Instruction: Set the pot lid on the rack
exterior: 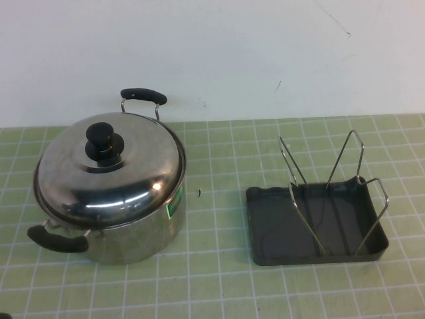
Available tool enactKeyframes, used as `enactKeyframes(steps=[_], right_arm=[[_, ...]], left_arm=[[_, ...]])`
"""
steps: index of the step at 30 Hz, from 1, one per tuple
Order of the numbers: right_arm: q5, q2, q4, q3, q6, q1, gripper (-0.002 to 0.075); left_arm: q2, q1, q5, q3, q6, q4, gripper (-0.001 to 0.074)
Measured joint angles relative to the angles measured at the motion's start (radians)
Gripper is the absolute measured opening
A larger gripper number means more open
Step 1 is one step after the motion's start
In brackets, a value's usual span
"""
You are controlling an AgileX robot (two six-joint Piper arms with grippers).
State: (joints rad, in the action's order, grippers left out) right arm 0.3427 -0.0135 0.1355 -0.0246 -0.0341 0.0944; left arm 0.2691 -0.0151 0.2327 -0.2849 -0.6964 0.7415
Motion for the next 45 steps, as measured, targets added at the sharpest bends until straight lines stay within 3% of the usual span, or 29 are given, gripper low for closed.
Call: enactKeyframes(steps=[4,6,8,13,17,27,40,42,45], right_arm=[[0.0,0.0,0.0,0.0,0.0,0.0,0.0029],[0.0,0.0,0.0,0.0,0.0,0.0,0.0029],[0.0,0.0,0.0,0.0,0.0,0.0,0.0029],[0.0,0.0,0.0,0.0,0.0,0.0,0.0029],[0.0,0.0,0.0,0.0,0.0,0.0,0.0029],[0.0,0.0,0.0,0.0,0.0,0.0,0.0029],[0.0,0.0,0.0,0.0,0.0,0.0,0.0029],[0.0,0.0,0.0,0.0,0.0,0.0,0.0029],[0.0,0.0,0.0,0.0,0.0,0.0,0.0029]], left_arm=[[0.12,0.102,-0.126,-0.004,0.336,-0.442,0.0055],[0.17,0.163,-0.251,-0.004,0.668,-0.768,0.014],[0.229,0.196,-0.399,-0.006,0.883,-0.96,0.0236],[0.444,0.205,-0.602,-0.039,0.994,-1.028,0.042],[0.661,0.205,-0.748,-0.076,0.976,-0.971,0.0482],[1.073,0.205,-1.008,-0.249,0.912,-0.949,0.0498],[1.341,0.212,-1.084,-0.367,0.887,-0.912,0.0496],[1.354,0.214,-1.097,-0.371,0.887,-0.904,0.0467],[1.359,0.214,-1.108,-0.374,0.887,-0.889,0.034]])
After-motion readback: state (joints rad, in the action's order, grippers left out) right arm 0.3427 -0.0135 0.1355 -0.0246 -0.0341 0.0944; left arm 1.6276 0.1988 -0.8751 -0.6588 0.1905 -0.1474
